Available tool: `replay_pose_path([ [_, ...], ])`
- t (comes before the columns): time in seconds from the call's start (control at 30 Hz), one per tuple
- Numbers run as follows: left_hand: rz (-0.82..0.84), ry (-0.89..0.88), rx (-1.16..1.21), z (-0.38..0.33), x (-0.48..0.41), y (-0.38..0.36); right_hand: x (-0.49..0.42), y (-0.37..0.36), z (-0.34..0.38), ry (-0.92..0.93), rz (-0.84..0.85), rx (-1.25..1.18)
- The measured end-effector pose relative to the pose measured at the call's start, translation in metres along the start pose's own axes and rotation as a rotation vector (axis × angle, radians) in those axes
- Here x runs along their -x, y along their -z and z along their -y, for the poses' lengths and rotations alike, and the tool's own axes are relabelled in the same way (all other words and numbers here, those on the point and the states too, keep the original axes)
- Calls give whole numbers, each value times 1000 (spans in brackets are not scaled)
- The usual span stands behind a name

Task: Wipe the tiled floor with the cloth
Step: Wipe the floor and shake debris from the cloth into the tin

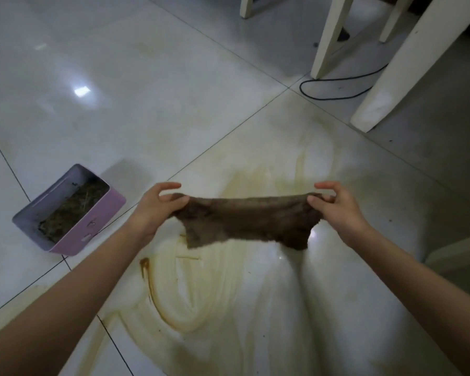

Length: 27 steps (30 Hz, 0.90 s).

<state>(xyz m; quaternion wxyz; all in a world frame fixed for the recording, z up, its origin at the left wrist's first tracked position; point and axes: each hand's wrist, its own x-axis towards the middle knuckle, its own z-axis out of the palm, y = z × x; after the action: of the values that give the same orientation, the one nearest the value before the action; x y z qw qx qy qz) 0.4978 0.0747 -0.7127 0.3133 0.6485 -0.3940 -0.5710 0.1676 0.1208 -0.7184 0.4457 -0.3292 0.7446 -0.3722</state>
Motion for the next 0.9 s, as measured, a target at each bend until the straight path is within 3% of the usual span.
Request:
replay_pose_path([
  [0.17,-32,-313,-131,-49,-12,5,-17,7,46,201,-61,-50],
  [0.33,-119,-531,-206,-62,-13,11,-20,22,65,403,-72,82],
  [0.43,-64,-499,-272,-26,-3,12,-8,21,29,314,-32,122],
  [0.7,158,-234,-765,107,32,13,40,19,-99,9,255,514],
  [0.9,-11,-263,-943,112,30,4,23,7,-96,-24,-12,690],
])
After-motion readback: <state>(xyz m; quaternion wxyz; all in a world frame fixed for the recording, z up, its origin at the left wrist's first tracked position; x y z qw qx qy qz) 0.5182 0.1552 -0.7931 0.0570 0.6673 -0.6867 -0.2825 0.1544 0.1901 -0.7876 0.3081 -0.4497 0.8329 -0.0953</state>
